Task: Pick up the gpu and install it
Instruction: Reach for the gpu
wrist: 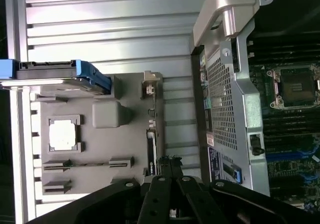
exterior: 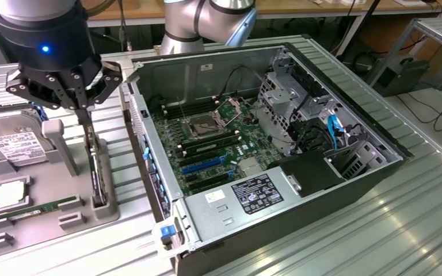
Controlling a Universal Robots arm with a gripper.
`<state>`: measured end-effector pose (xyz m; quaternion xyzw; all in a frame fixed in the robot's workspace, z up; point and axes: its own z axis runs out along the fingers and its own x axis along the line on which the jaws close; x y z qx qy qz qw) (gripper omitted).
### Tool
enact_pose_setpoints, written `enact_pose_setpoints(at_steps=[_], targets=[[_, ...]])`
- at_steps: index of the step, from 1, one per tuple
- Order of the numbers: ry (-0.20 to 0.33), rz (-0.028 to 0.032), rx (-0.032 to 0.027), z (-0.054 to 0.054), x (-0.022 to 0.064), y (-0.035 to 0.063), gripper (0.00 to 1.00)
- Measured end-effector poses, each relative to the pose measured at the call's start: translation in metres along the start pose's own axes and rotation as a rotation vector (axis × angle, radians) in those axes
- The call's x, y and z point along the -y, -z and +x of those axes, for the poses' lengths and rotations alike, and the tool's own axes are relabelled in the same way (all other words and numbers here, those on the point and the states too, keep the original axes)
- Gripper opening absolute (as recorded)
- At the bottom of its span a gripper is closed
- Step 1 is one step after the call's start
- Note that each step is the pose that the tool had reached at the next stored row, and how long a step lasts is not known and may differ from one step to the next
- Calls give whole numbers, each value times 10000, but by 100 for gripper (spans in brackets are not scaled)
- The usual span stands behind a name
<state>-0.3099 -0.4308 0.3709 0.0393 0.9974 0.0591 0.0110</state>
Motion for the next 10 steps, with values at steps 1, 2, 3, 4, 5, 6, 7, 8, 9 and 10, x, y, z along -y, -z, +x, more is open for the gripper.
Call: enact_pose_setpoints(at_steps=[1,2,3,4,5,6,7,8,9,10], targets=[[-1,8,-4,30,7,-11,11],[-3,15,-15,48,12,-22,11],[-5,19,-46,50,14,-31,11],[-8,25,-74,50,14,-31,11],[-9,25,-78,51,14,-31,11],[-9,26,-82,51,14,-31,11],[-11,26,-87,51,14,-31,11],[-11,26,-96,51,14,-31,11],[-12,27,-99,51,14,-31,11],[-12,27,-101,51,14,-31,11]])
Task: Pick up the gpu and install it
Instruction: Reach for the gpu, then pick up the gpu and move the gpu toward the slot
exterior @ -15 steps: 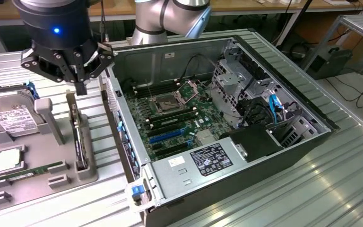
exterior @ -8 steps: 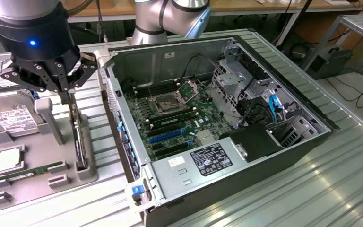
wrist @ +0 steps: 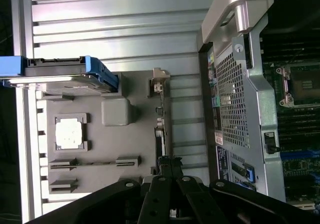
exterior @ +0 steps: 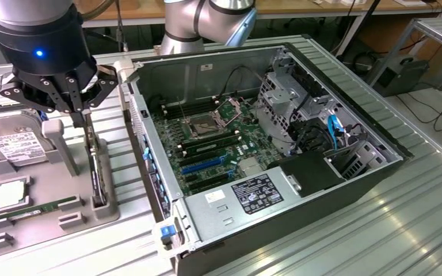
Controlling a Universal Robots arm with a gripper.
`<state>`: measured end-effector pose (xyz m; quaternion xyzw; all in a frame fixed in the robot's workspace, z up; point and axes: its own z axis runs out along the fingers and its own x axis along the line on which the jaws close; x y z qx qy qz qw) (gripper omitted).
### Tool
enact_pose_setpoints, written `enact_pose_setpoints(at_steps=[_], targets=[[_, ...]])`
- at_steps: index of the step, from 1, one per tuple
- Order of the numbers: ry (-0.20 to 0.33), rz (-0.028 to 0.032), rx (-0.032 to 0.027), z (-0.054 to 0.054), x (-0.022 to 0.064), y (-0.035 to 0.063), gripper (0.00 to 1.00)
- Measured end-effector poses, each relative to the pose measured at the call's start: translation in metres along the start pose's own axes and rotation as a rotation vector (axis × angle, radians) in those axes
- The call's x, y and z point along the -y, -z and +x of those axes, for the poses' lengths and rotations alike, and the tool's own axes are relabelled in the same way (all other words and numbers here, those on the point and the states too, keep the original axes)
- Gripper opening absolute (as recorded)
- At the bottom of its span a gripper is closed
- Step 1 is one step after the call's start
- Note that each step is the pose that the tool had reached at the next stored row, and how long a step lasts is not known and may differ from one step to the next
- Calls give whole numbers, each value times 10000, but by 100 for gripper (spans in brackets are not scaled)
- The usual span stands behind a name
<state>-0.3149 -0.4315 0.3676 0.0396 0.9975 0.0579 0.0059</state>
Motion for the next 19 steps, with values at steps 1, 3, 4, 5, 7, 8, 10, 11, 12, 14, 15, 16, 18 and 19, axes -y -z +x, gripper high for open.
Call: enact_pose_setpoints(at_steps=[1,3,4,5,7,8,10,11,12,14,15,16,18,19], targets=[[0,0,-2,0,0,0,11],[-1,1,-7,0,0,0,11],[-1,1,-9,0,0,0,11],[-1,1,-12,0,0,0,11],[-2,2,-21,0,0,0,11],[-3,2,-25,0,0,0,11],[-4,2,-30,0,0,0,23],[-4,2,-32,0,0,0,29],[-4,3,-32,0,0,0,29],[-4,3,-32,0,0,0,36],[-4,2,-32,0,0,-1,36],[-3,4,-32,3,3,-21,42],[-3,5,-31,11,9,-70,42],[-4,4,-30,18,14,-105,42]])
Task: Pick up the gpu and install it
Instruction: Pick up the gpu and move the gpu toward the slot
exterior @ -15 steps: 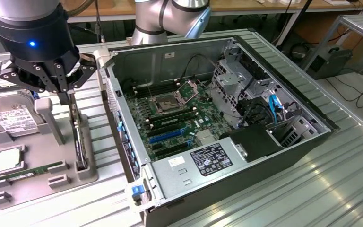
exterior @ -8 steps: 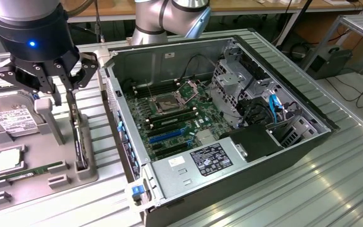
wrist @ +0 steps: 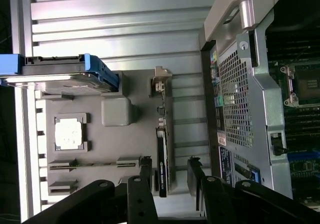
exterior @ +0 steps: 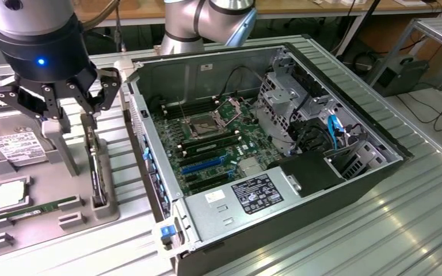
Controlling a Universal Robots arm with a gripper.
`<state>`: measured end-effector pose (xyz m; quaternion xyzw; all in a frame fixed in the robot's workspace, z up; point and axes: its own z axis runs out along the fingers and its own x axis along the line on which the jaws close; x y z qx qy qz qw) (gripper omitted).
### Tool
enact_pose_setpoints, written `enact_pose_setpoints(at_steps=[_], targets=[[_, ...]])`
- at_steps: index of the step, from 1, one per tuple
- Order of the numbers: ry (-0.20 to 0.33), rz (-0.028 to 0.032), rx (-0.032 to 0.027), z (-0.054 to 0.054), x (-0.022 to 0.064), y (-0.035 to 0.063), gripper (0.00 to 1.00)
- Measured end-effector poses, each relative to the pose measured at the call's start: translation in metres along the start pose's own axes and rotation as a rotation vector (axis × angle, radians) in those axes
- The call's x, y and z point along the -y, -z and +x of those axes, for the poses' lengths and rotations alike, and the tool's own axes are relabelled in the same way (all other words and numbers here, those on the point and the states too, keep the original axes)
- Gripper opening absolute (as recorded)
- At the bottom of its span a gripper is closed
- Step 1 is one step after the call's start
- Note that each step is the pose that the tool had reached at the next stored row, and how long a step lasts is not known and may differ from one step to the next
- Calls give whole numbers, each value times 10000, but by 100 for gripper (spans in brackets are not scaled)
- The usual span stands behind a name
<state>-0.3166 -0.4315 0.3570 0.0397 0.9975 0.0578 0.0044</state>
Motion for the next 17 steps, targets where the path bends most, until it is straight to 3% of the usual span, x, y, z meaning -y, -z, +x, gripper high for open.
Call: enact_pose_setpoints(at_steps=[5,17], targets=[[-7,0,-1,47,19,-128,42],[-6,0,-1,48,76,-431,42]])
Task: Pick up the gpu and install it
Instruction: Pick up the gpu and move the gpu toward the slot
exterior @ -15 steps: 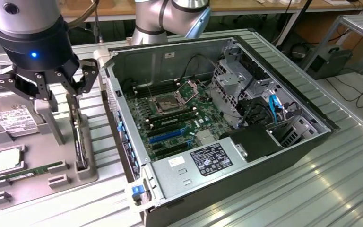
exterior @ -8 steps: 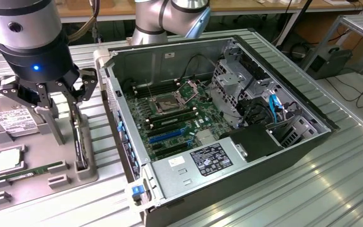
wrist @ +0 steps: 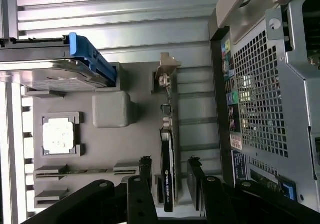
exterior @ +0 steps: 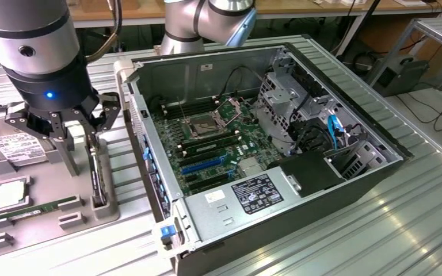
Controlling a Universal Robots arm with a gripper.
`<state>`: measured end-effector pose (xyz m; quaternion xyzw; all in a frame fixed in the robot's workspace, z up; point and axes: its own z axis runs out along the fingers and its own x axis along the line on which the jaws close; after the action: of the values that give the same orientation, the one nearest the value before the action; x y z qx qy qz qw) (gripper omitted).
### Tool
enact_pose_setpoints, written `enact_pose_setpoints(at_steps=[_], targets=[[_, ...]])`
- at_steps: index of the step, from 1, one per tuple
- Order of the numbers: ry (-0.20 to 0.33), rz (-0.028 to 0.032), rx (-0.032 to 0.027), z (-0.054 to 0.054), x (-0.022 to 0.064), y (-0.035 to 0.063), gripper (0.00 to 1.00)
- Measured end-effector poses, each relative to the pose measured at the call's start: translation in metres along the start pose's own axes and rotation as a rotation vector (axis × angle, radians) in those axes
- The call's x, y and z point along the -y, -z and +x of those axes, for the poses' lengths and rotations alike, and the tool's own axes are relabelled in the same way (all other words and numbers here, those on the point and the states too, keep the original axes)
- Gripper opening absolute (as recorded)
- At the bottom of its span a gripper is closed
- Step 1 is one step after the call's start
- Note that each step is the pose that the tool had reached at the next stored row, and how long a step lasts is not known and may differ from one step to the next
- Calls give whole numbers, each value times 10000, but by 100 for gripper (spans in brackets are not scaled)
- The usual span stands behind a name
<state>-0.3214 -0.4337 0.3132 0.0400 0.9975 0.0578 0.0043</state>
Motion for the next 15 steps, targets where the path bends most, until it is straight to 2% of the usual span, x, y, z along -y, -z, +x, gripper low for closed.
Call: enact_pose_setpoints(at_steps=[2,15], targets=[[-1,0,0,-1,27,-82,42],[-5,2,-17,-28,67,-340,42]])
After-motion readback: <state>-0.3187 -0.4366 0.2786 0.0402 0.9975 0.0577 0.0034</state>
